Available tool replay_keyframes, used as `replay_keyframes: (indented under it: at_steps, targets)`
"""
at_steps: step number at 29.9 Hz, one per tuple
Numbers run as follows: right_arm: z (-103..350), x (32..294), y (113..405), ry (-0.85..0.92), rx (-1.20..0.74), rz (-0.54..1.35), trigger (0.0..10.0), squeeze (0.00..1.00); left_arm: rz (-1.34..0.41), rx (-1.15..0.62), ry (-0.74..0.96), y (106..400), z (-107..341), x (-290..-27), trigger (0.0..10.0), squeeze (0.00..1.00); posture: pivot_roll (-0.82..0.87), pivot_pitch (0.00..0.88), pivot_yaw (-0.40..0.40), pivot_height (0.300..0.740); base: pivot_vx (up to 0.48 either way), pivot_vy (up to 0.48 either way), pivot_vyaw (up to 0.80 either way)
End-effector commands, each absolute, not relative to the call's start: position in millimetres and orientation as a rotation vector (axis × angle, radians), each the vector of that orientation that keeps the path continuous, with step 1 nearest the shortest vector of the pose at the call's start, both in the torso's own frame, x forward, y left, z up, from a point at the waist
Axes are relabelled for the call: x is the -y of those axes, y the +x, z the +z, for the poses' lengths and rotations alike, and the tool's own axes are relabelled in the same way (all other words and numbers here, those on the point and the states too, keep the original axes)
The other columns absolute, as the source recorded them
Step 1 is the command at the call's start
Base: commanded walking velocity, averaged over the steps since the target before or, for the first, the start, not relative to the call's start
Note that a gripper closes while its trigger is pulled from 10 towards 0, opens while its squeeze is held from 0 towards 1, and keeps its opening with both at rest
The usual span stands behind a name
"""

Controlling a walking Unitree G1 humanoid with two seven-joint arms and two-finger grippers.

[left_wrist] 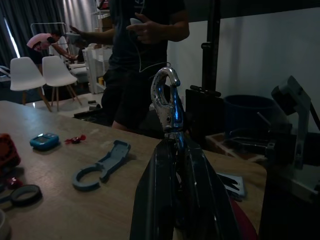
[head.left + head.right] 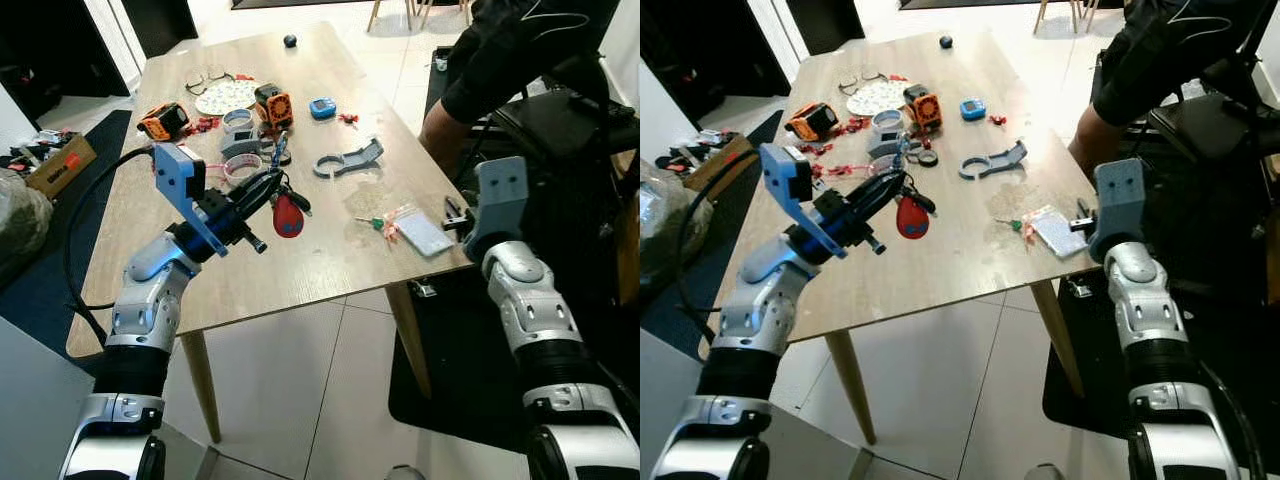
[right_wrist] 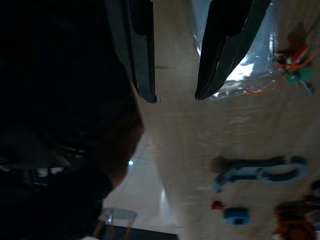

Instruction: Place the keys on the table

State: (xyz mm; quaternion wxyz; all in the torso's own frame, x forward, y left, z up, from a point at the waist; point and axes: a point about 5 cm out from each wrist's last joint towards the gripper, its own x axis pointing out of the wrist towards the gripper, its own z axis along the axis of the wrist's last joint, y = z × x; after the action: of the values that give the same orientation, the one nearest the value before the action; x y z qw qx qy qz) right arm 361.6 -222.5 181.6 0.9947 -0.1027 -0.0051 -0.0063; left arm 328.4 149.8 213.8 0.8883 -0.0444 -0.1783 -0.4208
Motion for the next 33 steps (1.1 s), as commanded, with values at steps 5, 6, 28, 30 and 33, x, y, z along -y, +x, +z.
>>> replay_keyframes:
  at_steps: [5,6,28,30,33]
  targets:
    - [177,220,363,-0.198,-0.005,-0.012,10.0,0.0,-0.877,0.382,-0.076,327,217,-152,10.0,0.0,-0.15,0.078,0.142,0.74,0.0,0.0,0.0]
    - [178,223,362,-0.193,-0.004,-0.026,10.0,0.0,-0.877,0.383,-0.077,327,217,-152,10.0,0.0,-0.15,0.078,0.142,0.74,0.0,0.0,0.0]
    - [186,218,362,-0.128,0.081,-0.038,10.0,0.0,-0.377,0.144,0.139,375,186,-163,10.0,0.0,-0.15,0.089,0.154,0.74,0.0,0.0,0.0]
    - [186,218,362,-0.126,0.081,-0.038,10.0,0.0,-0.326,0.123,0.162,377,182,-168,10.0,0.0,-0.15,0.089,0.154,0.74,0.0,0.0,0.0]
    - [186,218,362,-0.127,0.081,-0.039,10.0,0.0,-0.301,0.115,0.144,379,179,-172,10.0,0.0,-0.15,0.089,0.156,0.74,0.0,0.0,0.0]
